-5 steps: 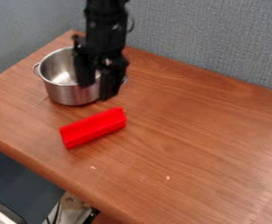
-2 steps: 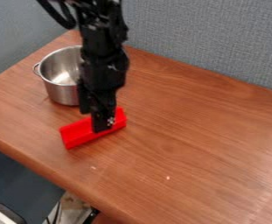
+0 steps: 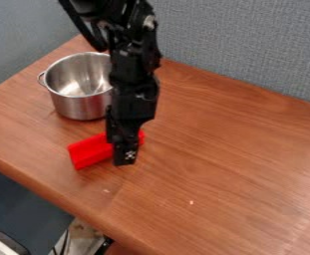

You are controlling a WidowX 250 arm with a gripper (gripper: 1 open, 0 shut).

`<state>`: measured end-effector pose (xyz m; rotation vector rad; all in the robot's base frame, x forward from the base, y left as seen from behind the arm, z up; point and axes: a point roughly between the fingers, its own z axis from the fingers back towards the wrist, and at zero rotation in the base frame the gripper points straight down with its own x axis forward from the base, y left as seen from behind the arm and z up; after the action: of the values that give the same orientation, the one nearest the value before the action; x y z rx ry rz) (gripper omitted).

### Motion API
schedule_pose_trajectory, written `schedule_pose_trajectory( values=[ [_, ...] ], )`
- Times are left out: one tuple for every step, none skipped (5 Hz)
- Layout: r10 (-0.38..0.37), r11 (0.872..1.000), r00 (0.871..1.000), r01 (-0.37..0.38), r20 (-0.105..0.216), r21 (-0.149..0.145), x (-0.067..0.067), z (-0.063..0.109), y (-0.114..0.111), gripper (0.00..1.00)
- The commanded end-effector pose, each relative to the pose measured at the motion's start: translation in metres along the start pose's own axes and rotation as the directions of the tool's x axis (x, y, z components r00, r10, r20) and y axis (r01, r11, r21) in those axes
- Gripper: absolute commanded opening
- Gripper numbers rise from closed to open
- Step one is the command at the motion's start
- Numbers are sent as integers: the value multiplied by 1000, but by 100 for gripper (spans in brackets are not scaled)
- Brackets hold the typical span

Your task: Put the red object in the metal pot

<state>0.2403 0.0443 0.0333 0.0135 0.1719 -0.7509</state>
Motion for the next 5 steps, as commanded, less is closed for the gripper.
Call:
schedule_pose_trajectory(
  values=[
    [-21,1000,1000,21,0,19,-3,-3,19,100],
    [-2,1000,1000,1,-20,-21,-12,-2,35,0],
    [0,998,999,-2,-35,-58,-20,4,50,100],
    [29,997,997,-34,-77,-63,-34,13,46,0],
    [50,996,992,-58,-115,-66,-47,24,39,0]
  ],
)
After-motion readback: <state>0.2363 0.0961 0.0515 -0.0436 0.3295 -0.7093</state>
